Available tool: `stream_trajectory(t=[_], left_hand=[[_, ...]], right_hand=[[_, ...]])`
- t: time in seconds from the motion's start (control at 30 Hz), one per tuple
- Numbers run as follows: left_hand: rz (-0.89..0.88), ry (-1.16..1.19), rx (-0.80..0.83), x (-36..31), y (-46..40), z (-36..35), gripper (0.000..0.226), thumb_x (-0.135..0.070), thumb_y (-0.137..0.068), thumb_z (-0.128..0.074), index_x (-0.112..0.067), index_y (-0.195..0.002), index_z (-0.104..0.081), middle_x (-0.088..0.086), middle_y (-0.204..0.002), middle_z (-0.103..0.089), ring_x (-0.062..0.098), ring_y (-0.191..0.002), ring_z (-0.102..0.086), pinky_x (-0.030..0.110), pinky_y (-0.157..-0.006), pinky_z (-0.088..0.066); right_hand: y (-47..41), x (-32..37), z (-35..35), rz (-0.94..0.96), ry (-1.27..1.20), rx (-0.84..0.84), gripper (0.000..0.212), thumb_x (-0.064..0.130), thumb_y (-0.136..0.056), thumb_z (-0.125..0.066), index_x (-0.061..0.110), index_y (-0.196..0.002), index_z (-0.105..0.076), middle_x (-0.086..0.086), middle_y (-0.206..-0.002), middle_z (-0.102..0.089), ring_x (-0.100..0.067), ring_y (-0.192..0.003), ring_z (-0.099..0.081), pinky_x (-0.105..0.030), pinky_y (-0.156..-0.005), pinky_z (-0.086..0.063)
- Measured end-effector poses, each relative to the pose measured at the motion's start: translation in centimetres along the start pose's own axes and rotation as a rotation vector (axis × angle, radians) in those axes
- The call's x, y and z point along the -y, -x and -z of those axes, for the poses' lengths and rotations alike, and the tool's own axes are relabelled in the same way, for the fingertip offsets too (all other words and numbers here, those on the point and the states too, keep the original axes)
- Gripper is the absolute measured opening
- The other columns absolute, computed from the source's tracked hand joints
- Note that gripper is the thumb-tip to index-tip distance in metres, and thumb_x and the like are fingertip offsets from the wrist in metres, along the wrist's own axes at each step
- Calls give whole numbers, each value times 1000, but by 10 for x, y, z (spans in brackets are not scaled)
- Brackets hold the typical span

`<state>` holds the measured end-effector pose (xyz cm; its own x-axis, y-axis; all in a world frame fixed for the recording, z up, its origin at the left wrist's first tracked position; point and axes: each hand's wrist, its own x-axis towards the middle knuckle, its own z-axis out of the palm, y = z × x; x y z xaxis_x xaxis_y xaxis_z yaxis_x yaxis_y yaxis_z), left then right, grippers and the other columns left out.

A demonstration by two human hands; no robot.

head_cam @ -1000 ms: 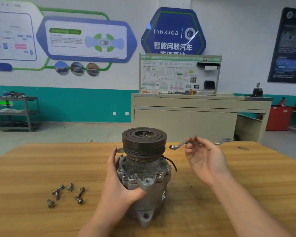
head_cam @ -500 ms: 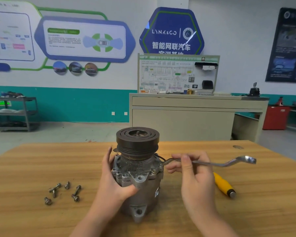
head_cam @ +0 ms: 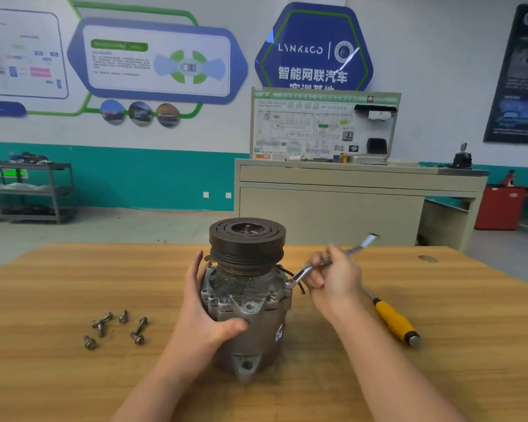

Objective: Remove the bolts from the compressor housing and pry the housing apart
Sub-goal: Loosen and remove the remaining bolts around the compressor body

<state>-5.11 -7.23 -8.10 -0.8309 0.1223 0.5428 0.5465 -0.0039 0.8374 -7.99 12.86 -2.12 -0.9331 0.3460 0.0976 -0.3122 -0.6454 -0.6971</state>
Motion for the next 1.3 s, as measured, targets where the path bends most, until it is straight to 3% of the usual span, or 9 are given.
stream_trajectory(t=[0.1, 0.2, 0.3, 0.6, 0.87, 0.97, 1.07, 1.13, 1.3], left_hand=[[-1, -7, -7, 2, 0, 1, 148, -83, -25, -79, -47, -149, -8, -52, -122, -44, -23, -117, -46, -2, -87, -39], [14, 3, -3, 3, -1, 0, 148, -81, -24, -82, -46, -149, -11, -43, -132, -44, -18, -121, -47, 3, -94, -41], [18, -7, 3, 4, -2, 0, 153, -80, -25, -83, -37, -154, -12, -26, -142, -44, -11, -124, -49, 4, -93, -42], [25, -60, -23, 1, -1, 1, 148, -80, -28, -82, -38, -153, -15, -24, -142, -42, -15, -123, -47, 16, -101, -41], [27, -45, -12, -1, 1, -1, 145, -79, -30, -82, -35, -152, -17, -27, -137, -45, -14, -121, -49, 8, -93, -45], [35, -46, -28, -2, 3, -2, 141, -74, -32, -84, -38, -151, -17, -30, -135, -43, -16, -120, -48, 11, -95, -44], [59, -7, -106, 1, 2, -3, 101, -63, -61, -74, -46, -145, -20, -34, -129, -42, -26, -109, -47, 4, -85, -42], [89, 38, -170, 3, 1, -3, 73, -65, -83, -58, -45, -144, -23, -33, -126, -44, -31, -103, -47, -3, -78, -40], [138, 32, -174, 4, -3, -4, 86, -64, -72, -45, -41, -152, -25, -24, -134, -43, -16, -116, -43, 5, -90, -34]], right_hand=[[-19, 5, -2, -378, 68, 194, 31, 17, -104, -32, 12, -74, -37, 0, -47, -45, -7, -28, -28, -17, -27, -21], [-17, 19, -2, -410, -72, 242, 24, 14, -100, -37, 9, -78, -44, -7, -55, -54, -9, -36, -43, -17, -32, -35], [1, 33, 5, -212, -181, 236, 18, 10, -101, -40, 8, -85, -49, -13, -66, -65, -18, -51, -61, -23, -46, -50], [62, 8, 23, 537, 428, 202, 12, 14, -100, -42, 12, -92, -52, -5, -87, -70, -27, -73, -72, -27, -63, -56], [94, -35, 19, 1031, 816, 263, 14, 24, -96, -39, 15, -102, -47, 6, -89, -59, 2, -80, -61, -6, -72, -45], [92, -32, 13, 818, 431, 61, 5, 13, -98, -36, 16, -97, -40, -3, -79, -64, -5, -62, -60, -13, -60, -47], [62, -13, 9, 436, 4, -133, 22, -4, -92, -33, 17, -91, -37, -7, -59, -62, -16, -38, -44, -19, -41, -36], [33, -1, 7, 212, -37, -159, 20, -5, -91, -29, 13, -87, -39, -9, -52, -54, -15, -31, -35, -16, -36, -27], [-13, 1, -10, -297, 206, 87, 19, 9, -100, -35, 15, -83, -39, 3, -46, -45, -9, -31, -30, -17, -30, -22]])
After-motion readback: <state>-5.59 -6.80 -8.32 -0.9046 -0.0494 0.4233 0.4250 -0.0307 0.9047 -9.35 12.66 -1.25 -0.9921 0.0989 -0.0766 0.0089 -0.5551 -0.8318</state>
